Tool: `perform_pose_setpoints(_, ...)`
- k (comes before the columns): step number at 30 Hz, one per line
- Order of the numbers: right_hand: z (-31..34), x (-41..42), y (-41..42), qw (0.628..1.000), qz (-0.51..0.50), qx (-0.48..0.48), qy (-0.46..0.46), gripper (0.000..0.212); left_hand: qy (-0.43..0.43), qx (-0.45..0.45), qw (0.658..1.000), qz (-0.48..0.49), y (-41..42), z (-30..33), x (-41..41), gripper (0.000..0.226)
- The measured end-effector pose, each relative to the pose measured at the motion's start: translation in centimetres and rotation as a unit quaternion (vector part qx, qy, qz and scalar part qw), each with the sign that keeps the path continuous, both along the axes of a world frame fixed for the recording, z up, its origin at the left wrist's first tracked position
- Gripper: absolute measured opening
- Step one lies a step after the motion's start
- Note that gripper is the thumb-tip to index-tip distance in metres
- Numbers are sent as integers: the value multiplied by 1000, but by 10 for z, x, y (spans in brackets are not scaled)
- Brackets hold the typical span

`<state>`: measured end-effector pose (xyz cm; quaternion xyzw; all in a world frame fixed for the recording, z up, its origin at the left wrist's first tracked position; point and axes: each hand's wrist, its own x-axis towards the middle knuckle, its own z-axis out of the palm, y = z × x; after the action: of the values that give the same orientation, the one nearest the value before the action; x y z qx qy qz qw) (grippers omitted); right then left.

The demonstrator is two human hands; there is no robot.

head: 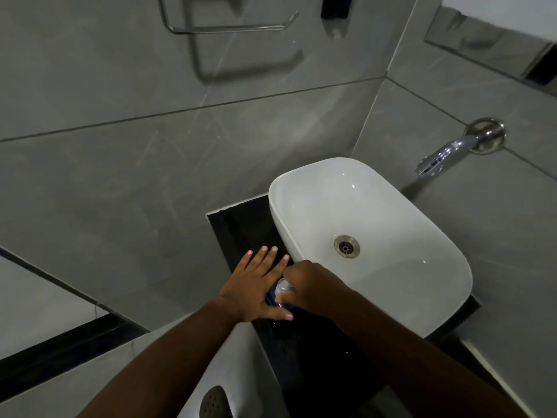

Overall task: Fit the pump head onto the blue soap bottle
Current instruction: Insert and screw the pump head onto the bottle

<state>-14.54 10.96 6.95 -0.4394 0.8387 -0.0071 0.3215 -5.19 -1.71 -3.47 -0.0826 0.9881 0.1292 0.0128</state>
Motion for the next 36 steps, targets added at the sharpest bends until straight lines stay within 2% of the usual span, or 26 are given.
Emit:
perform_pose_setpoints(2, 11, -12, 3, 998, 32, -48, 0, 42, 5, 13, 1000, 0, 0, 0, 0, 113)
perform_pose_setpoints(6, 7, -17, 4, 994, 57, -95, -16, 36, -1, 19, 1000, -2, 0, 1, -1, 113)
perform_pose_setpoints(10, 3, -19, 6, 995, 56, -84, -6, 59, -5, 15, 1000, -5, -2, 1, -2, 113)
perform_pose_setpoints(15, 3, -20, 5, 992, 80, -94, -15, 50, -7, 17, 1000, -6, -2, -1, -1, 114)
perform_pose_setpoints(20, 3, -18, 0, 996, 79, -48, -19, 66, 0, 18, 1000, -2, -2, -2, -1, 113)
perform_pose_setpoints(24, 6, -19, -2, 992, 94, -81, -12, 33, -3, 19, 1000, 1, -2, -3, -2, 114)
perform_pose_setpoints(26, 3, -18, -2, 993, 80, -86, 7, 26, -5, 9, 1000, 1, -2, -3, -2, 114)
perform_pose_setpoints(31, 2, -24, 0, 995, 78, -67, -14, 32, 2, 12, 1000, 1, -1, -2, -1, 113)
perform_pose_setpoints(36, -15, -15, 3, 997, 21, -50, -49, 69, -5, 11, 1000, -1, -1, 0, -1, 115)
